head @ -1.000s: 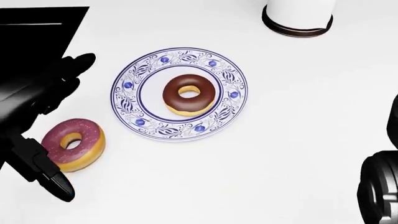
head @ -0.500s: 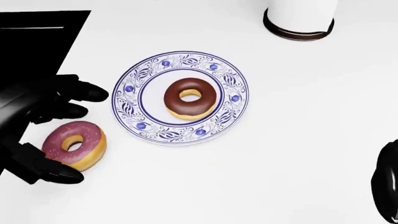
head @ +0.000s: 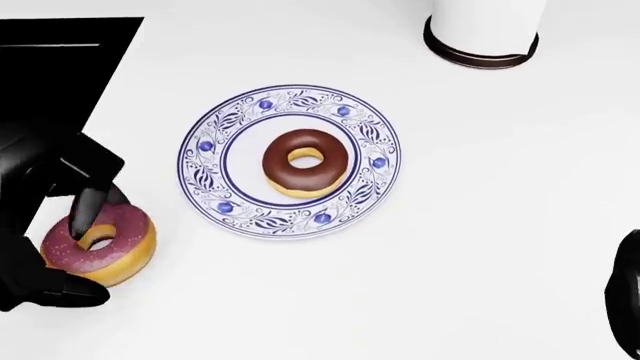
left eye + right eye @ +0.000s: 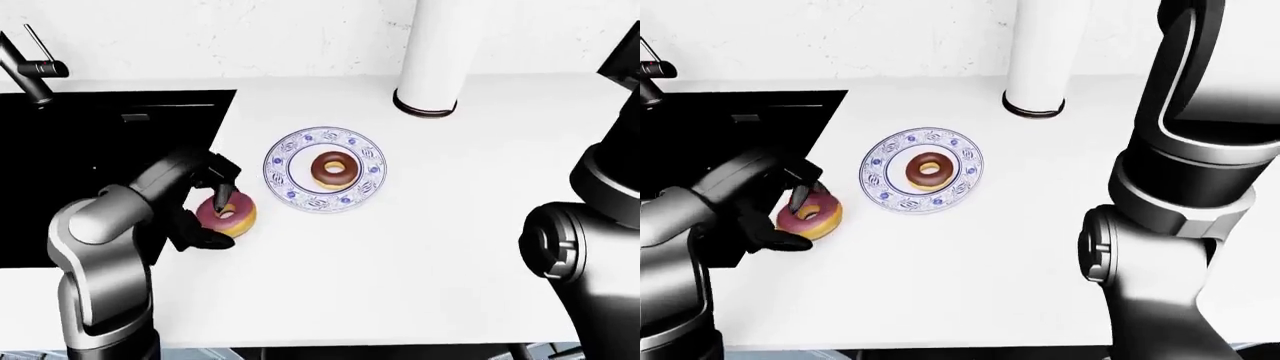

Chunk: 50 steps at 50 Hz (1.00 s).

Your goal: Place the pastries on the plates.

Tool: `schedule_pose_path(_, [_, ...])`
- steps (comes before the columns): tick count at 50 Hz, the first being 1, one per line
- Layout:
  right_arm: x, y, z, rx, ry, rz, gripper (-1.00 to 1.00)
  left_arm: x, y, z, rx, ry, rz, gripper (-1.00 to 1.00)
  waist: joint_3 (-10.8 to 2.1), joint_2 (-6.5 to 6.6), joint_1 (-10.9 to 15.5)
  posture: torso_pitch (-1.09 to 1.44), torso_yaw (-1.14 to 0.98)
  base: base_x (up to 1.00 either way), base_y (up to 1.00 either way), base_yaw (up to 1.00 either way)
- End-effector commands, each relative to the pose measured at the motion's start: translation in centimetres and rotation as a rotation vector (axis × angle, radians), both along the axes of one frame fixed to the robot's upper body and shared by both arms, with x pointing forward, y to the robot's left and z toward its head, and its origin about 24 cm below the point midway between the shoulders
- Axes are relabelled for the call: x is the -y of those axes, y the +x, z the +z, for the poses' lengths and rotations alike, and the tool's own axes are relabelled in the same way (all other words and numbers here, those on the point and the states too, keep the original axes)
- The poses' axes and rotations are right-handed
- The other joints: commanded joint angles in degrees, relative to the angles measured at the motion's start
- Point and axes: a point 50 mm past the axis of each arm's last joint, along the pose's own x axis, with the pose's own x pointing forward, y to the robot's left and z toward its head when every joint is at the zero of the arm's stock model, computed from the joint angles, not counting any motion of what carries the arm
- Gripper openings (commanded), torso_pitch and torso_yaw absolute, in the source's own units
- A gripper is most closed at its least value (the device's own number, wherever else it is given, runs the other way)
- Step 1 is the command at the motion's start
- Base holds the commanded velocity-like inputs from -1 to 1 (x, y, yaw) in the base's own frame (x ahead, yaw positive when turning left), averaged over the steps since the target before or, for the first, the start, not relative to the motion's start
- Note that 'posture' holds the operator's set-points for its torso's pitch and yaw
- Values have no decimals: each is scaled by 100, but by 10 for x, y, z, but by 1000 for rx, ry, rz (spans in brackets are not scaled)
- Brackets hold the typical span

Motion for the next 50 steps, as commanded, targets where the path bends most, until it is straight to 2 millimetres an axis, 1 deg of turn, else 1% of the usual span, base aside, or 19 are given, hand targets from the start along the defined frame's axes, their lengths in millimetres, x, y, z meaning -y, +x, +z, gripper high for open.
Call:
schedule_pose_path(1, [0,-9,10,57,-5,-3,100,0,-6,26,115,-19,10,-100,-167,13,-7,0,0,0,0,0])
schedule_pose_path(4, [0,-9,8,53,-4,-3,100,0,-9,32,130,-23,15,-100,-355,57,-39,0,0,-27,0,0])
schedule_pose_path(14, [2,-14,1,51,4,-6,100,2,-19,54,204,-63,23,-100,-341,63,-95,0,0,-52,0,0])
schedule_pose_path(17, [2,-15,-3,47,7,-7,100,0,-25,62,238,-106,23,-100,-270,-49,-87,0,0,-60,0,0])
schedule_pose_path(19, [2,-16,-4,49,9,-6,100,-3,-28,68,263,-135,37,-100,-328,-109,-70,0,0,-61,0,0])
schedule_pose_path(21, [6,-23,-18,70,34,17,100,-13,-28,88,376,-233,105,-100,-350,-14,-56,0,0,-54,22,0])
schedule_pose_path(23, [6,-26,-23,76,38,22,100,-13,-25,92,404,-253,115,-100,-309,-199,-83,0,0,-32,50,0])
schedule_pose_path(24, [6,-27,-24,77,28,26,100,-14,-24,94,414,-266,123,-100,-282,-195,-86,0,0,-19,58,0])
schedule_pose_path(26, [6,-29,-27,81,32,31,100,-13,-21,95,427,-269,129,-100,-130,-114,-169,0,0,0,57,0])
schedule_pose_path(29, [6,-30,-31,78,30,33,100,-13,-19,97,444,-283,139,-100,-66,145,-252,0,0,0,58,0])
schedule_pose_path(31, [6,-32,-31,83,35,38,100,-13,-19,97,451,-285,142,-100,-128,496,-301,0,0,0,62,0])
schedule_pose_path(32, [7,-32,-33,83,38,37,100,-14,-20,99,455,-291,143,-100,-223,825,-301,0,0,0,71,0])
schedule_pose_path(33, [6,-32,-33,82,37,37,100,-14,-20,99,460,-291,143,-100,35,386,-248,0,0,0,71,0])
schedule_pose_path(35, [6,-32,-34,80,36,41,100,-15,-19,100,469,-293,152,-100,-128,325,-277,0,0,0,73,0])
schedule_pose_path(40, [5,-33,-37,81,39,48,100,-15,-20,100,479,-303,154,-100,-115,40,-187,0,0,0,73,0])
schedule_pose_path(42, [5,-33,-39,80,42,51,100,-17,-19,101,494,-314,166,-100,-132,-169,-151,0,0,0,73,0])
schedule_pose_path(44, [4,-33,-40,79,44,54,100,-17,-19,101,502,-318,170,-100,-101,-182,-172,0,0,0,75,0])
schedule_pose_path(47, [4,-35,-41,82,45,66,100,-18,-19,102,514,-325,175,-100,-228,-291,-126,0,0,0,75,0])
schedule_pose_path(50, [2,-36,-42,91,52,82,100,-19,-19,103,520,-326,177,-100,-91,-126,-148,0,0,0,75,0])
